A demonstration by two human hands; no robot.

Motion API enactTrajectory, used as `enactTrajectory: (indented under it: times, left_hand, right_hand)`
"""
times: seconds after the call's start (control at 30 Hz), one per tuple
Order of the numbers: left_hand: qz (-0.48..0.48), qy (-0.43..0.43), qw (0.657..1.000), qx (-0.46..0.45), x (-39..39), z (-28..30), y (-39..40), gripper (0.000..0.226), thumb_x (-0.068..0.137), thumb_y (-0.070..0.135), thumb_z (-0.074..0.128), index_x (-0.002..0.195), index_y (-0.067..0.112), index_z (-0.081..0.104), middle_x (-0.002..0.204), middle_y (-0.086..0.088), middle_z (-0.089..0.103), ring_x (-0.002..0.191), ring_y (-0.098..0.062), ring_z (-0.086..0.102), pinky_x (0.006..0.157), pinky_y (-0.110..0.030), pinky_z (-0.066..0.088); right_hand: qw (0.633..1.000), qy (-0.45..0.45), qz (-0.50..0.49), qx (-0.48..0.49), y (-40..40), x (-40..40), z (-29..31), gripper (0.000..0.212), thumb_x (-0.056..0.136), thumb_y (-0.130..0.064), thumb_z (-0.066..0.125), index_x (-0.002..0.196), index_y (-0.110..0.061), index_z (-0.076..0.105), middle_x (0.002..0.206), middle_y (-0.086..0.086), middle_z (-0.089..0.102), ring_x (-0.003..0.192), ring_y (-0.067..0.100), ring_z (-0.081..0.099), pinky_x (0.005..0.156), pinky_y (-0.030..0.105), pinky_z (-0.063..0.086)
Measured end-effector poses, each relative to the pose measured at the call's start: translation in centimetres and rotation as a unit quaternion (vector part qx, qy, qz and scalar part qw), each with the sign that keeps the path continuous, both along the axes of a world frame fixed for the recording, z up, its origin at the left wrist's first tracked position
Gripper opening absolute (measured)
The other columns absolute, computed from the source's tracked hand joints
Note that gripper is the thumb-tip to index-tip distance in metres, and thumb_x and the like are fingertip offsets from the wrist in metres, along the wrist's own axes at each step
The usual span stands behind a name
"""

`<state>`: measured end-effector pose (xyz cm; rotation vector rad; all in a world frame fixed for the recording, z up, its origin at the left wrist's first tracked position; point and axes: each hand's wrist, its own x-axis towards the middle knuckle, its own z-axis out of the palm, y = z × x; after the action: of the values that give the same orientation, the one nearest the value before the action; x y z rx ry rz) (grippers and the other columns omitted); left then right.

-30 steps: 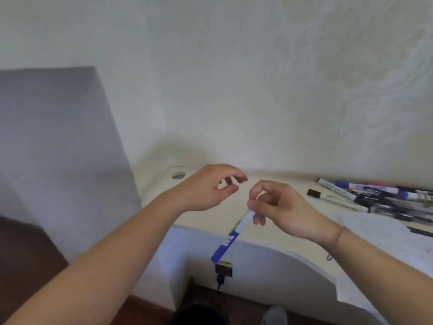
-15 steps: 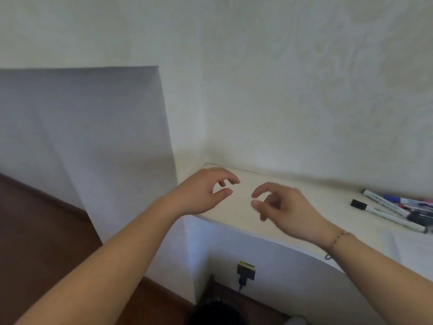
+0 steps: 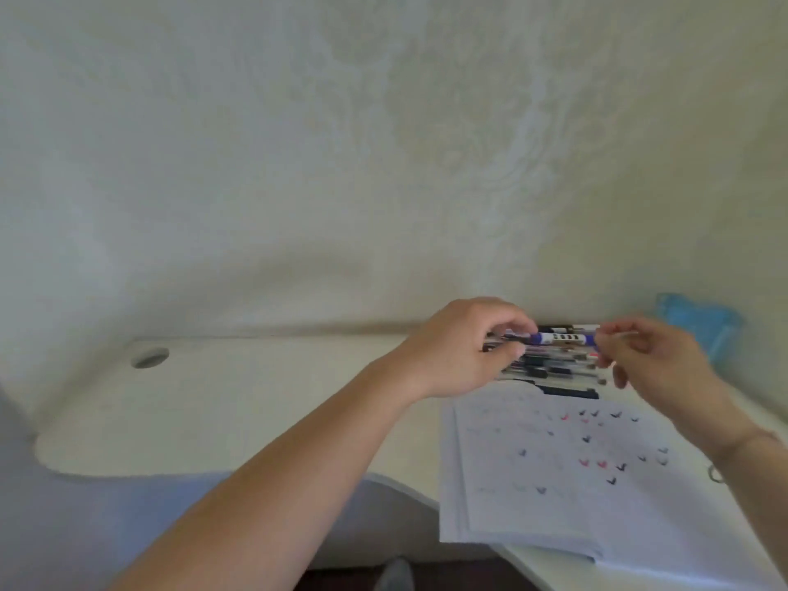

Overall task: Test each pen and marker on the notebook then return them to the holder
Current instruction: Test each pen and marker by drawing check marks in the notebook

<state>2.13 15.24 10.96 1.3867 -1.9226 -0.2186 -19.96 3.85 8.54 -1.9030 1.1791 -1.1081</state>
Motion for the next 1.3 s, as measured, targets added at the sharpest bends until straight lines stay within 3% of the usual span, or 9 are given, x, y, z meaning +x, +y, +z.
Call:
enactTrajectory:
  times: [0.13, 0.27, 0.4, 0.63, 0.73, 0.87, 1.03, 1.17, 1.3]
  left_hand:
    - [0.063, -0.057, 0.994, 0.066, -4.8, -3.0, -5.8, 0.022, 0.090, 0.021, 0.062, 0.112, 0.020, 0.068, 0.114, 0.001, 0.068, 0.104, -0.018, 0.062, 0.087, -0.029, 0.049]
    - [0.125, -0.179, 0.968, 0.124, -8.0, -6.2, -7.9, 0.031, 0.090, 0.044, 0.058, 0.109, 0.020, 0.060, 0.110, -0.001, 0.063, 0.101, -0.024, 0.060, 0.078, -0.036, 0.049]
    - [0.129, -0.279, 0.943, 0.129, -7.2, -8.2, -7.6, 0.040, 0.093, 0.053, 0.048, 0.113, 0.018, 0.048, 0.108, -0.005, 0.062, 0.095, -0.027, 0.060, 0.067, -0.036, 0.042]
    - [0.146, -0.216, 0.960, 0.098, -5.9, -8.6, -8.3, 0.050, 0.086, 0.059, 0.057, 0.120, 0.025, 0.041, 0.116, 0.004, 0.056, 0.101, -0.020, 0.056, 0.082, -0.037, 0.050]
    - [0.158, -0.233, 0.960, -0.010, -5.6, -8.9, -9.3, 0.056, 0.090, 0.058, 0.051, 0.133, 0.024, 0.045, 0.129, 0.005, 0.048, 0.118, -0.018, 0.044, 0.096, -0.034, 0.044]
    - [0.070, -0.196, 0.972, -0.106, -6.2, -8.5, -9.5, 0.049, 0.096, 0.057, 0.033, 0.095, 0.022, 0.068, 0.089, 0.009, 0.065, 0.085, -0.015, 0.057, 0.072, -0.032, 0.050]
    - [0.001, -0.099, 0.995, -0.022, -8.2, -7.4, -9.3, 0.031, 0.100, 0.040, 0.044, 0.108, 0.017, 0.064, 0.100, 0.007, 0.063, 0.091, -0.010, 0.056, 0.081, -0.026, 0.046]
    - [-0.060, -0.125, 0.990, -0.024, -9.1, -7.9, -8.7, 0.023, 0.103, 0.025, 0.043, 0.122, 0.018, 0.052, 0.113, 0.006, 0.054, 0.103, -0.008, 0.047, 0.088, -0.023, 0.040]
    - [-0.089, -0.137, 0.983, -0.087, -8.8, -8.7, -8.2, 0.031, 0.102, 0.043, 0.034, 0.092, 0.021, 0.053, 0.071, 0.008, 0.056, 0.061, -0.013, 0.049, 0.055, -0.030, 0.040]
  right_hand:
    - [0.956, 0.275, -0.084, -0.061, -3.4, -3.5, -3.9, 0.019, 0.089, -0.022, 0.063, 0.084, -0.041, 0.063, 0.096, -0.008, 0.071, 0.072, 0.012, 0.059, 0.071, 0.029, 0.048]
    - [0.911, 0.404, -0.031, -0.074, -4.1, -2.8, -5.5, 0.018, 0.093, -0.034, 0.055, 0.106, -0.039, 0.068, 0.112, -0.013, 0.063, 0.096, 0.011, 0.059, 0.078, 0.026, 0.049]
    - [0.906, 0.409, -0.018, -0.111, -4.5, -1.7, -5.8, 0.013, 0.091, -0.043, 0.055, 0.099, -0.041, 0.065, 0.105, -0.018, 0.060, 0.094, 0.005, 0.055, 0.071, 0.023, 0.043]
    - [0.905, 0.412, -0.023, -0.106, -5.0, -1.6, -5.9, 0.009, 0.095, -0.038, 0.052, 0.098, -0.039, 0.060, 0.105, -0.017, 0.061, 0.093, 0.007, 0.051, 0.073, 0.025, 0.045]
    - [0.929, 0.347, -0.078, -0.102, -4.3, -3.5, -5.0, 0.008, 0.096, -0.036, 0.051, 0.093, -0.040, 0.057, 0.094, -0.019, 0.066, 0.080, 0.005, 0.054, 0.062, 0.023, 0.042]
    - [0.994, 0.071, -0.077, -0.040, -2.6, -6.2, -4.3, 0.022, 0.092, -0.016, 0.061, 0.079, -0.034, 0.060, 0.070, -0.016, 0.070, 0.072, 0.005, 0.060, 0.060, 0.021, 0.041]
    - [0.968, -0.226, -0.046, 0.101, -0.3, -6.1, -4.1, 0.012, 0.091, -0.015, 0.063, 0.079, -0.018, 0.064, 0.062, -0.003, 0.065, 0.052, 0.015, 0.046, 0.045, 0.021, 0.034]
    - [0.969, -0.198, 0.054, 0.138, 0.8, -5.0, -4.7, 0.015, 0.080, -0.024, 0.071, 0.078, -0.012, 0.062, 0.056, 0.011, 0.059, 0.044, 0.019, 0.042, 0.041, 0.022, 0.034]
    - [0.937, -0.253, 0.138, 0.195, 0.9, -4.6, -5.9, 0.043, 0.060, -0.047, 0.085, 0.066, -0.014, 0.058, 0.051, 0.012, 0.049, 0.043, 0.019, 0.039, 0.042, 0.023, 0.030]
